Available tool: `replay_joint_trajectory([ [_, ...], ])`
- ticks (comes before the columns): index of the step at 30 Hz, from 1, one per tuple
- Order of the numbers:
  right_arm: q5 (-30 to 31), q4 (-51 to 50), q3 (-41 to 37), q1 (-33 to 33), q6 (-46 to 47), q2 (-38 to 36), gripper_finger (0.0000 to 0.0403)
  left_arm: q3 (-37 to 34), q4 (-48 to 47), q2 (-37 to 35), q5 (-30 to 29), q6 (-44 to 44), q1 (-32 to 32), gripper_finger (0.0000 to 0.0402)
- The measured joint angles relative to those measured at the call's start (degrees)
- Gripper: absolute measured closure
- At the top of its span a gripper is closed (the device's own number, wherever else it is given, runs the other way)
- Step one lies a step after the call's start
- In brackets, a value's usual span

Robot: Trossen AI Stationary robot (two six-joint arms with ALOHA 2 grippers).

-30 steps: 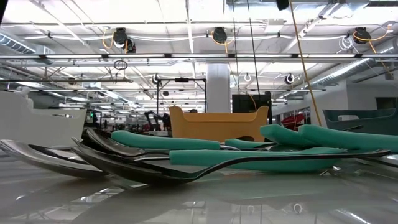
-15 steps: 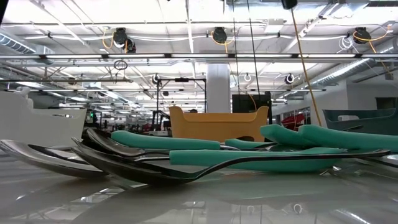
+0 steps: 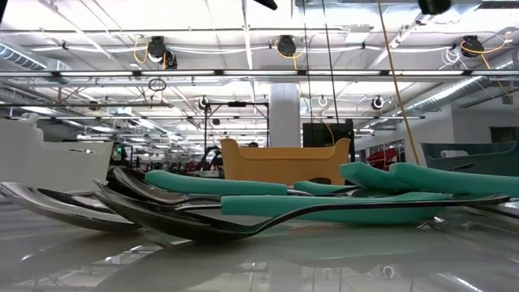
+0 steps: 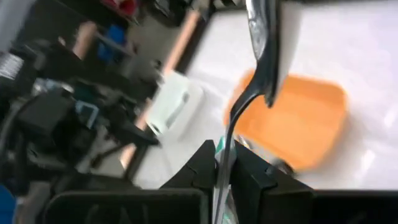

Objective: Sort silverware by color (type)
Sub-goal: Put the white spoon into the blue bin

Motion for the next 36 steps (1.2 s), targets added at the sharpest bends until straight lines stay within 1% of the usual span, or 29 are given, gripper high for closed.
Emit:
replay_joint_trajectory([
  [2, -2.69, -4.54, 0.00, 0.00, 1.45, -0.95, 0.0380, 0.00, -1.24, 0.00, 0.92, 0.04, -0.37, 0.0101],
  [8, -12.03, -18.69, 0.00, 0.00, 5.08, -1.38, 0.0380, 0.00, -4.77, 0.00, 0.99, 0.02, -1.33, 0.0102],
  [10, -14.07, -22.49, 0.00, 0.00, 5.85, -1.37, 0.0380, 0.00, -5.77, 0.00, 1.02, -0.03, -1.62, 0.0101],
  [13, -15.39, -27.48, 0.00, 0.00, 6.61, -1.34, 0.0380, 0.00, -7.26, 0.00, 1.05, -0.10, -2.14, 0.0101],
  [16, -15.37, -33.45, 0.00, 0.00, 6.69, -0.89, 0.0380, 0.00, -7.70, -0.02, 1.12, -0.11, -2.29, 0.0101],
  [20, -15.52, -39.97, 0.00, 0.00, 4.25, 0.77, 0.0380, 0.00, -7.66, -0.02, 1.32, -0.08, -2.22, 0.0101],
  [25, -15.43, -41.73, -0.11, 0.00, -0.72, 4.29, 0.0379, 0.00, -7.64, -0.04, 1.32, 0.15, -1.83, 0.0101],
  [30, -15.67, -42.48, -2.57, 0.00, -4.90, 8.11, 0.0379, 0.00, -7.64, -0.04, 1.32, 0.15, -1.82, 0.0101],
  [36, -19.77, -41.35, -7.83, 0.06, -8.09, 10.80, 0.0379, 0.00, -7.61, -0.04, 1.31, -0.15, -1.98, 0.0101],
])
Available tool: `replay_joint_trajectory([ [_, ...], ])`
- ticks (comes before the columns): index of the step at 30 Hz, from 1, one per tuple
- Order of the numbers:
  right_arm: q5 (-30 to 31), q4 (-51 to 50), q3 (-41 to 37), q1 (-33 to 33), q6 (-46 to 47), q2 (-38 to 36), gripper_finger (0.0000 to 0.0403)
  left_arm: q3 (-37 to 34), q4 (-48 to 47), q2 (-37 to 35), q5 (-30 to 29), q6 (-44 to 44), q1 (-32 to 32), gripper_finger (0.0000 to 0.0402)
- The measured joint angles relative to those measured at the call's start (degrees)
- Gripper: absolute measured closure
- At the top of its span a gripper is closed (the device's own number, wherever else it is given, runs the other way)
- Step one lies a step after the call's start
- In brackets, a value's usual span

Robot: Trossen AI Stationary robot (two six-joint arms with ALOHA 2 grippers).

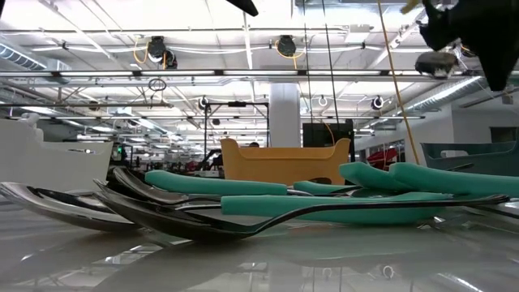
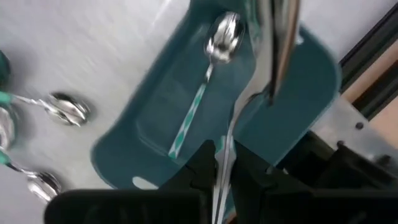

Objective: Sort silverware by color (type)
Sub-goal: Put the white spoon into the blue bin

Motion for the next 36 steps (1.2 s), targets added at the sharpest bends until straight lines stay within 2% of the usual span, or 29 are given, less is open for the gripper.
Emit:
replay_joint_trajectory([
  [9, -3.25, 6.63, -7.39, 2.29, 2.13, 0.03, 0.0378, 0.00, 0.02, 0.00, -0.01, -0.11, -0.26, 0.0101],
  [15, -3.29, 7.95, -9.64, 4.16, 4.86, 0.03, 0.0370, 0.00, 0.04, 0.00, -0.01, 0.41, -0.26, 0.0101],
  [21, -3.20, 8.09, -9.86, 5.91, 7.40, 0.03, 0.0355, 0.00, 0.04, 0.00, -0.01, 0.55, -0.26, 0.0101],
  [33, -3.22, 8.26, -9.75, 8.95, 12.56, -0.11, 0.0352, 0.00, 0.06, 0.00, -0.03, 0.31, -0.65, 0.0101],
  [36, -3.20, 7.97, -7.47, 9.89, 13.81, -0.21, 0.0352, 0.00, 0.04, 0.00, -0.01, 0.28, -1.21, 0.0101],
])
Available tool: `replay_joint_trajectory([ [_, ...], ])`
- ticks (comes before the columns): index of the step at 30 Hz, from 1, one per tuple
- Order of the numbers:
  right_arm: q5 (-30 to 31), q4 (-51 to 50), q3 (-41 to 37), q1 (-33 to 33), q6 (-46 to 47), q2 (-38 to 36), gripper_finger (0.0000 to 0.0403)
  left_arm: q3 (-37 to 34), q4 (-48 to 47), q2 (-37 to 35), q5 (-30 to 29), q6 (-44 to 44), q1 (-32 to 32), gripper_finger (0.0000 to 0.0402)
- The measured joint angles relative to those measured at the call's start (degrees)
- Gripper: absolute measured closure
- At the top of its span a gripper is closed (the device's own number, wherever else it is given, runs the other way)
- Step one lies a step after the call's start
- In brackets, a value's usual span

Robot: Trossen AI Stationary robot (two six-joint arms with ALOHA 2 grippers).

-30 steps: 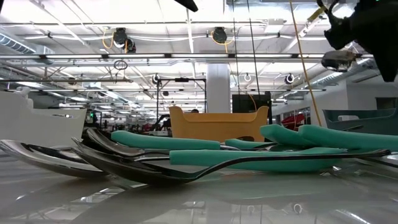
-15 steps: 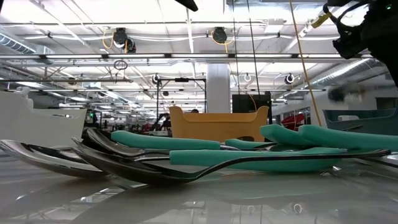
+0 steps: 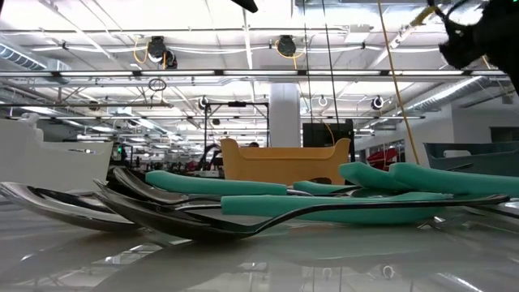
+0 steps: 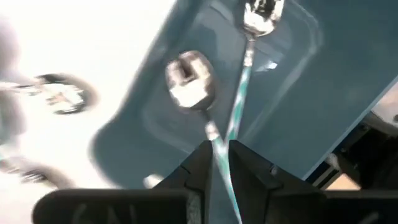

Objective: Sort silverware by color (type)
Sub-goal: Put the white spoon into the blue bin

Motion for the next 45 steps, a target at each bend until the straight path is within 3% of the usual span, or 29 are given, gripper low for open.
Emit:
replay_joint_trajectory([
  [6, 0.00, -4.01, 7.76, 1.79, 1.67, 0.00, 0.0352, 0.00, -0.07, 0.00, 0.00, -0.10, -1.47, 0.0101],
  [11, -6.71, -6.80, 9.17, 3.25, 1.61, 0.03, 0.0341, 0.00, -0.07, 0.00, 0.02, -0.08, -2.37, 0.0101],
  [23, -9.35, -1.01, -0.15, 3.87, 1.52, 2.44, 0.0222, 0.00, -0.06, 0.00, -0.30, 1.42, -2.41, 0.0101],
  [29, -8.75, -0.20, -4.38, 3.83, 0.84, 3.41, 0.0199, 0.00, -0.04, 0.00, -0.37, 1.57, -2.56, 0.0101],
  [37, -8.92, 5.79, -9.39, 3.83, -0.10, 3.41, 0.0230, 0.00, -0.04, 0.00, -0.39, 1.56, -3.23, 0.0101],
  [45, -8.43, 6.11, -9.63, 3.83, -0.40, 3.41, 0.0329, 0.00, -0.04, 0.00, -0.40, 1.14, -4.62, 0.0101],
])
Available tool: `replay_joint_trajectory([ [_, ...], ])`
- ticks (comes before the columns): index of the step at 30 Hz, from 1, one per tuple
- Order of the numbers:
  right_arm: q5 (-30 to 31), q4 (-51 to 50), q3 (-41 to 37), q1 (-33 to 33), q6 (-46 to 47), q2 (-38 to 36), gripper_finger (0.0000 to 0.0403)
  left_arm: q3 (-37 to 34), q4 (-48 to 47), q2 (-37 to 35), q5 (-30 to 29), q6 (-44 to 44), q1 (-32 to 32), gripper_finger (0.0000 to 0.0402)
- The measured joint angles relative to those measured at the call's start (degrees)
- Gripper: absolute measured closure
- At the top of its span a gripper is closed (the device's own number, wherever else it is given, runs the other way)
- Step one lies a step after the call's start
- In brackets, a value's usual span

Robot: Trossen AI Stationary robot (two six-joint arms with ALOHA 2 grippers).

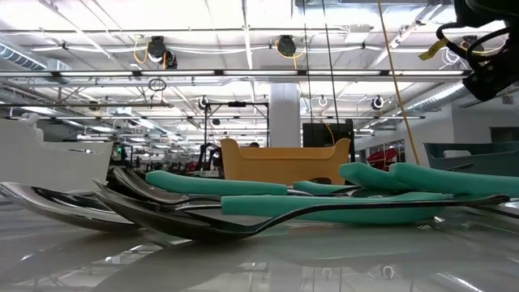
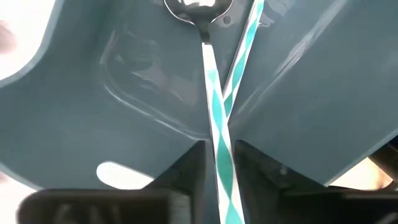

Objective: Sort silverware by color (type)
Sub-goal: Put the white spoon into the blue bin

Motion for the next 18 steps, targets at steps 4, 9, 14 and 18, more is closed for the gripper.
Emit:
replay_joint_trajectory([
  [4, 1.28, 0.39, 0.00, 0.00, 0.27, 0.00, 0.0373, 0.00, 0.00, 0.00, -0.01, -0.27, -0.12, 0.0101],
  [9, 1.41, 1.10, 0.00, 0.00, 1.63, -0.02, 0.0373, 0.00, 0.01, 0.00, -0.04, -0.66, -0.44, 0.0101],
  [14, 1.19, 1.73, -0.02, 0.00, 1.88, 0.02, 0.0319, -0.01, 0.01, 0.00, -0.04, -0.68, -0.73, 0.0101],
  [18, 1.17, 1.59, -0.02, 0.00, 2.11, 0.02, 0.0286, 0.00, 0.01, 0.00, -0.06, -0.63, -0.81, 0.0101],
])
